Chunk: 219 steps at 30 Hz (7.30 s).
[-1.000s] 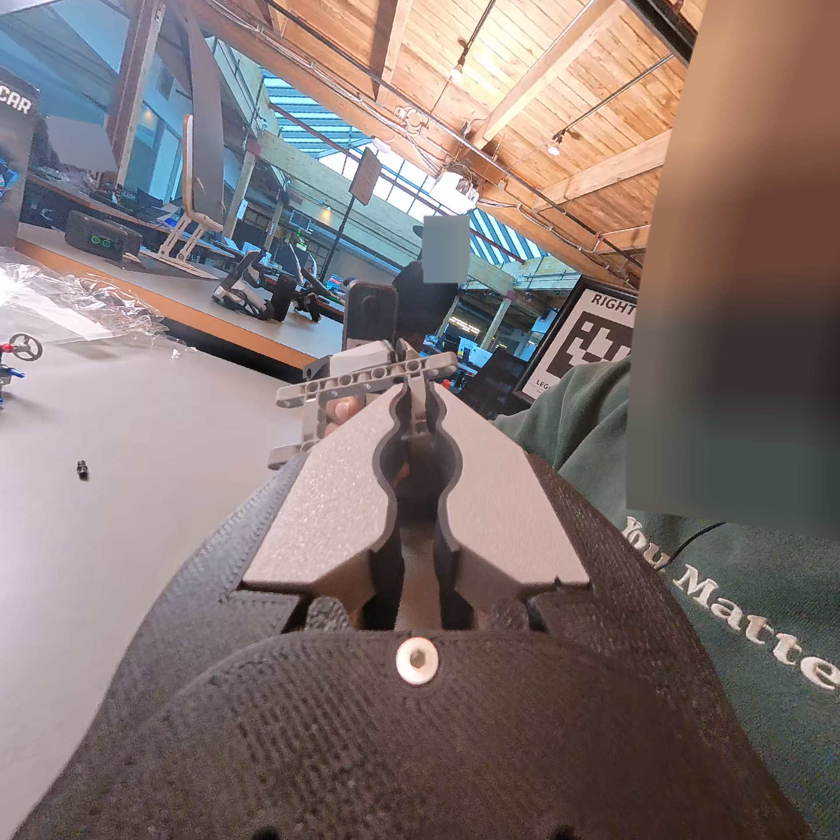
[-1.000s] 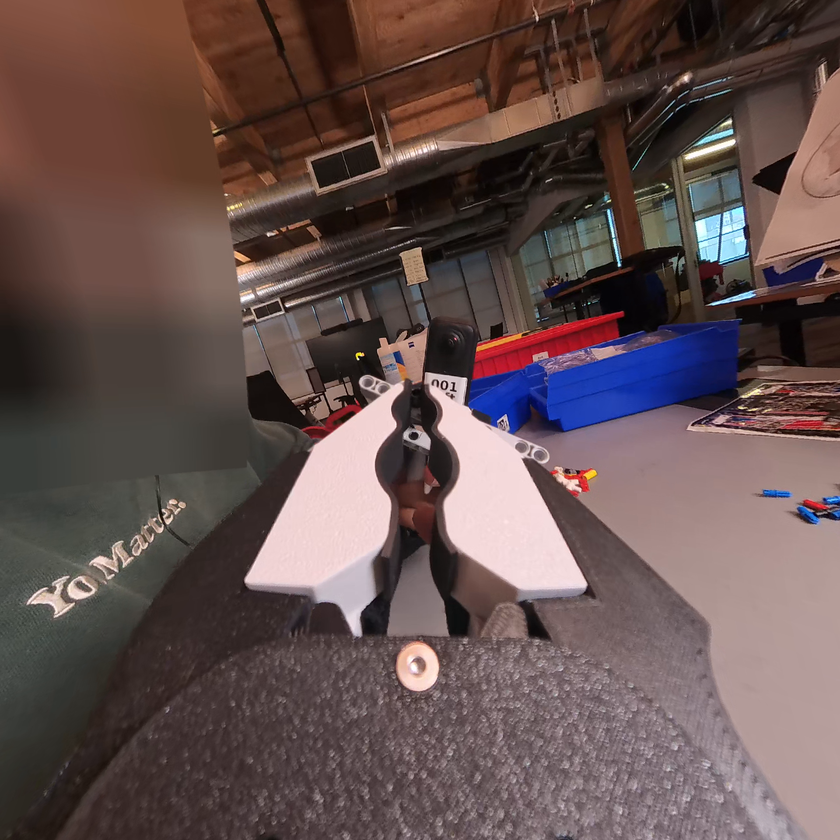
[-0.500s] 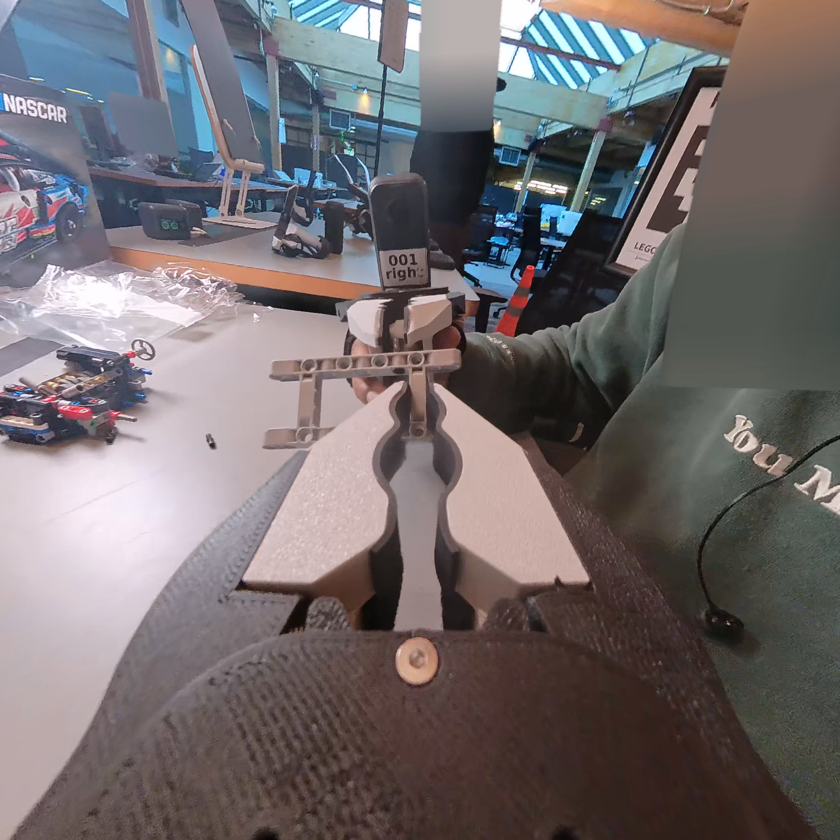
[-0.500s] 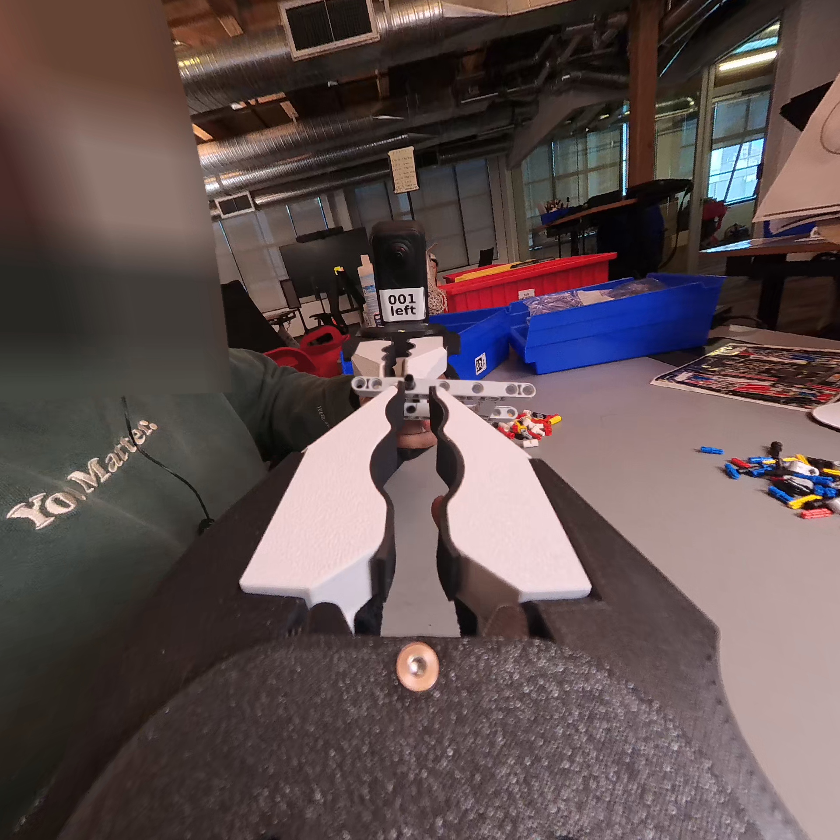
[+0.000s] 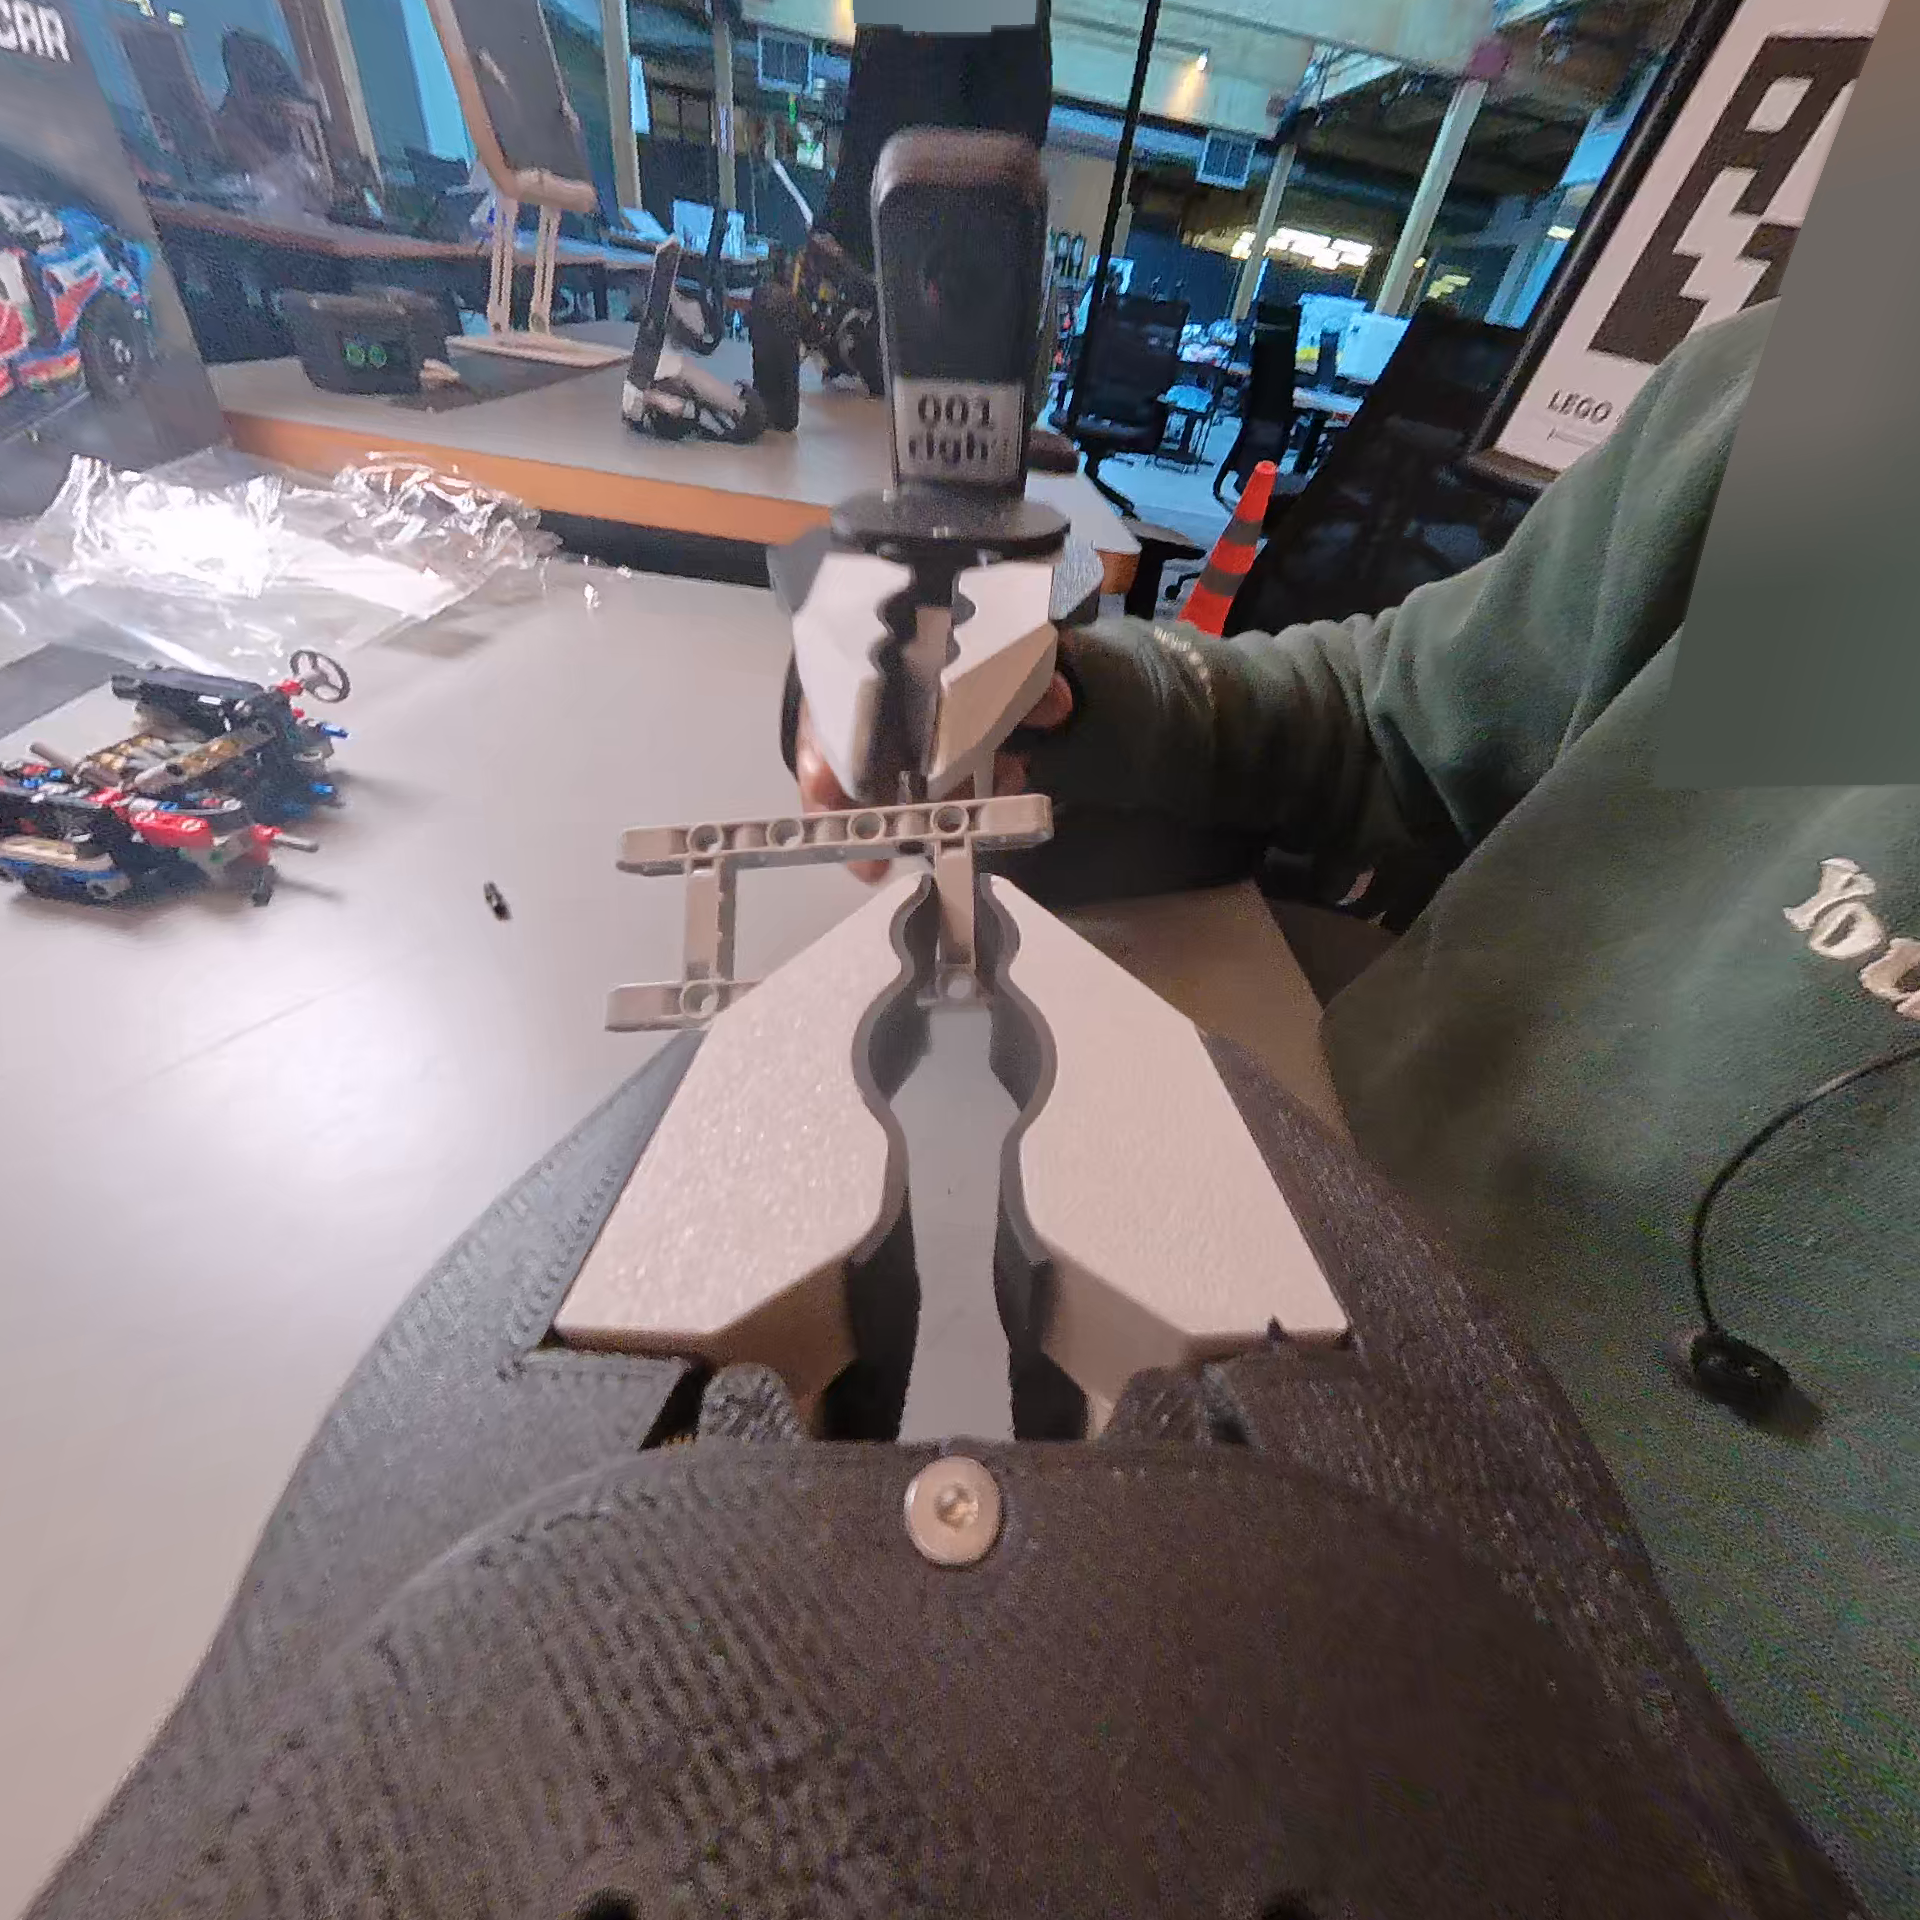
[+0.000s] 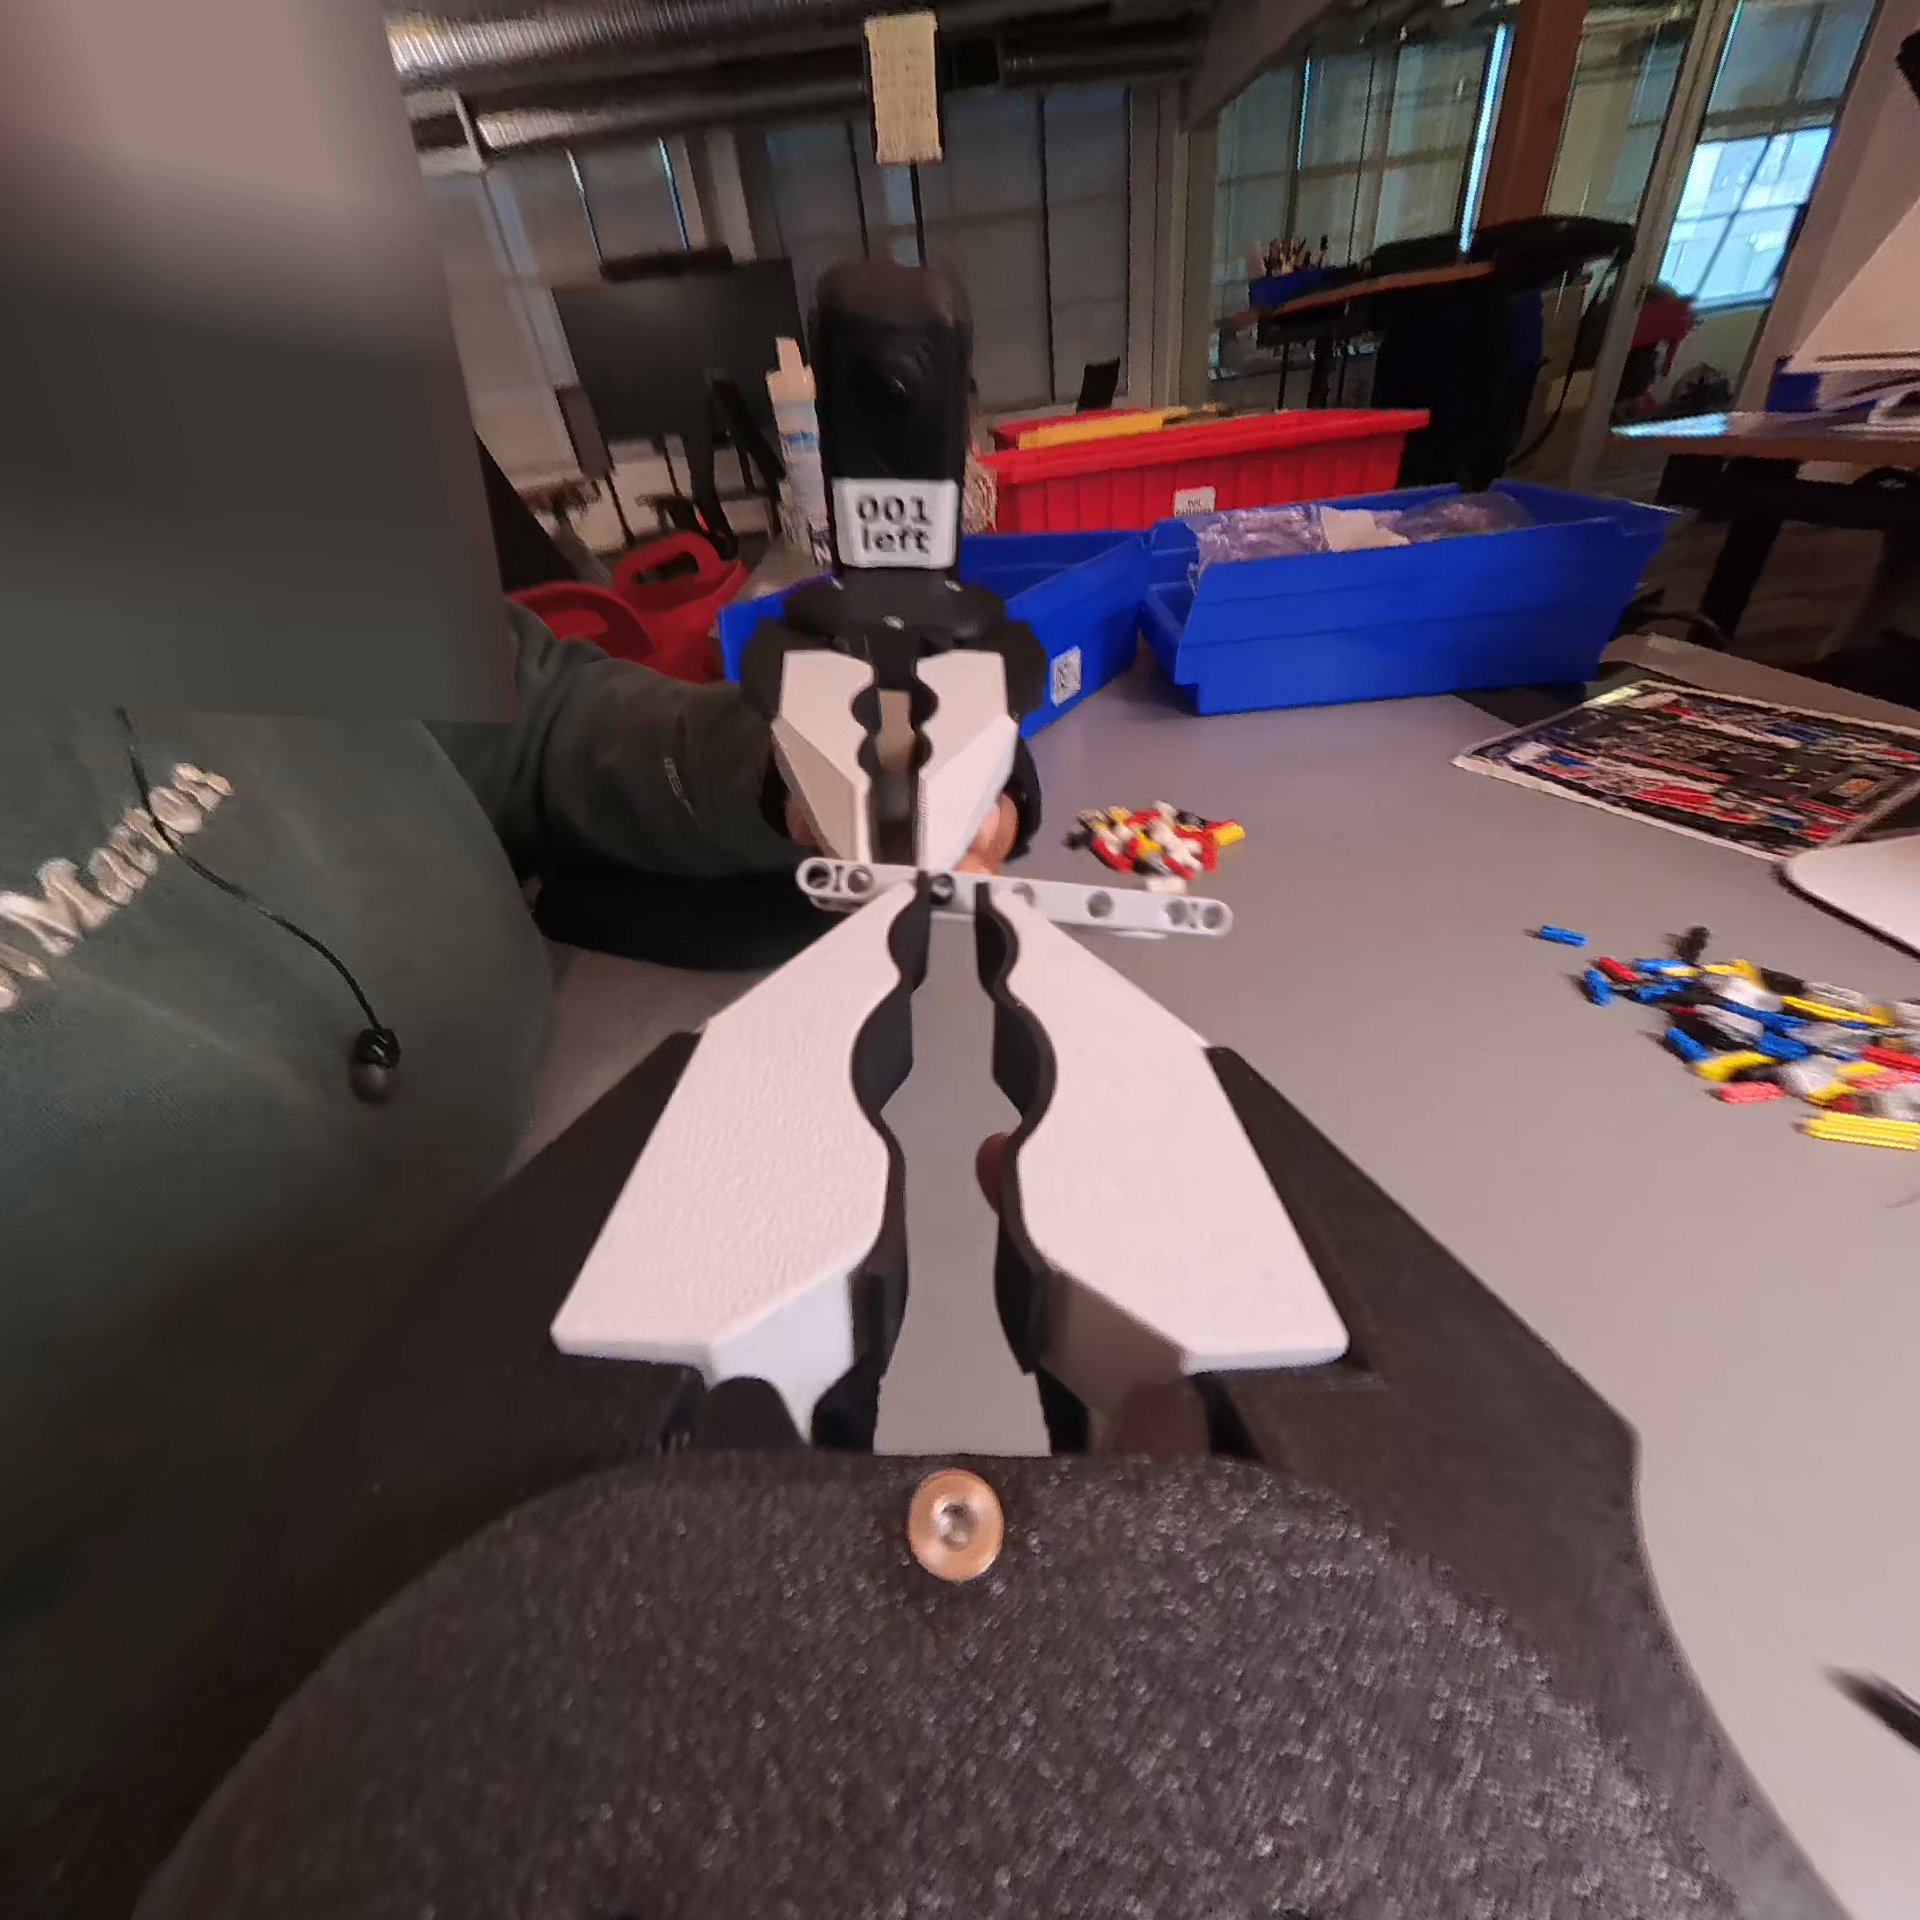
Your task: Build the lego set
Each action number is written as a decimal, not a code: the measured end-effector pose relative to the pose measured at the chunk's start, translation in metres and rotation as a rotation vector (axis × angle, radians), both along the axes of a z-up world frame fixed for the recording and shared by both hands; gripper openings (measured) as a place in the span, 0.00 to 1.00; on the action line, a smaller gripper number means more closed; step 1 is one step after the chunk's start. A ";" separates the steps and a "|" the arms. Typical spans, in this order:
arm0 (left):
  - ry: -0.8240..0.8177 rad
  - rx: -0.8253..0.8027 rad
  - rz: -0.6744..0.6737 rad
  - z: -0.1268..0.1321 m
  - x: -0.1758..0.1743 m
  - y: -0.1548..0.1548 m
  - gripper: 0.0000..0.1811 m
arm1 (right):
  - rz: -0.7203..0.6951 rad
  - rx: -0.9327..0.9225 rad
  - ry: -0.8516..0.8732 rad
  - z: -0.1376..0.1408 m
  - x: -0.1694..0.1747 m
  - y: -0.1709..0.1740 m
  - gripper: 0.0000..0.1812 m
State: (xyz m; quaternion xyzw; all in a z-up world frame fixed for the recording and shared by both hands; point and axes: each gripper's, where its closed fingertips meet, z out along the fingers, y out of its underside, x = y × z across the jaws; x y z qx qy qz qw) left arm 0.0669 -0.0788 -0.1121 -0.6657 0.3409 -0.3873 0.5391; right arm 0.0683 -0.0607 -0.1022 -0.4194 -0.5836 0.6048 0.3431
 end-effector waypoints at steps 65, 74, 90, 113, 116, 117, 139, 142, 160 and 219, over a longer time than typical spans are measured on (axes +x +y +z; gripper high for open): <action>-0.156 -0.278 -0.131 -0.018 -0.004 -0.002 0.01 | 0.062 0.289 -0.099 -0.023 -0.019 -0.021 0.02; 0.269 -0.231 0.063 -0.067 -0.031 0.013 0.11 | 0.003 0.257 -0.120 -0.027 -0.018 -0.002 0.02; 0.702 -0.235 0.031 -0.119 -0.029 -0.005 0.12 | -0.156 0.268 -0.136 -0.031 0.003 0.036 0.02; 0.665 -0.314 0.039 -0.124 -0.024 -0.002 0.03 | -0.115 0.250 -0.180 -0.046 0.005 0.025 0.02; 0.680 -0.267 0.043 -0.124 -0.025 0.001 0.03 | -0.105 0.247 -0.188 -0.050 0.004 0.022 0.02; 0.647 -0.244 0.044 -0.121 -0.023 0.003 0.03 | -0.103 0.243 -0.186 -0.049 0.004 0.022 0.02; 0.194 0.057 0.030 -0.042 -0.002 0.006 0.03 | 0.023 0.200 -0.148 -0.033 0.009 -0.007 0.02; 0.207 0.047 0.041 -0.044 -0.003 0.008 0.03 | 0.027 0.220 -0.169 -0.038 0.010 -0.008 0.02; 0.411 -0.057 0.072 -0.075 -0.005 0.007 0.03 | 0.049 0.242 -0.374 -0.078 0.010 -0.011 0.01; 0.055 -0.217 0.065 -0.047 -0.005 0.013 0.02 | 0.033 0.062 -0.294 -0.057 0.004 -0.011 0.02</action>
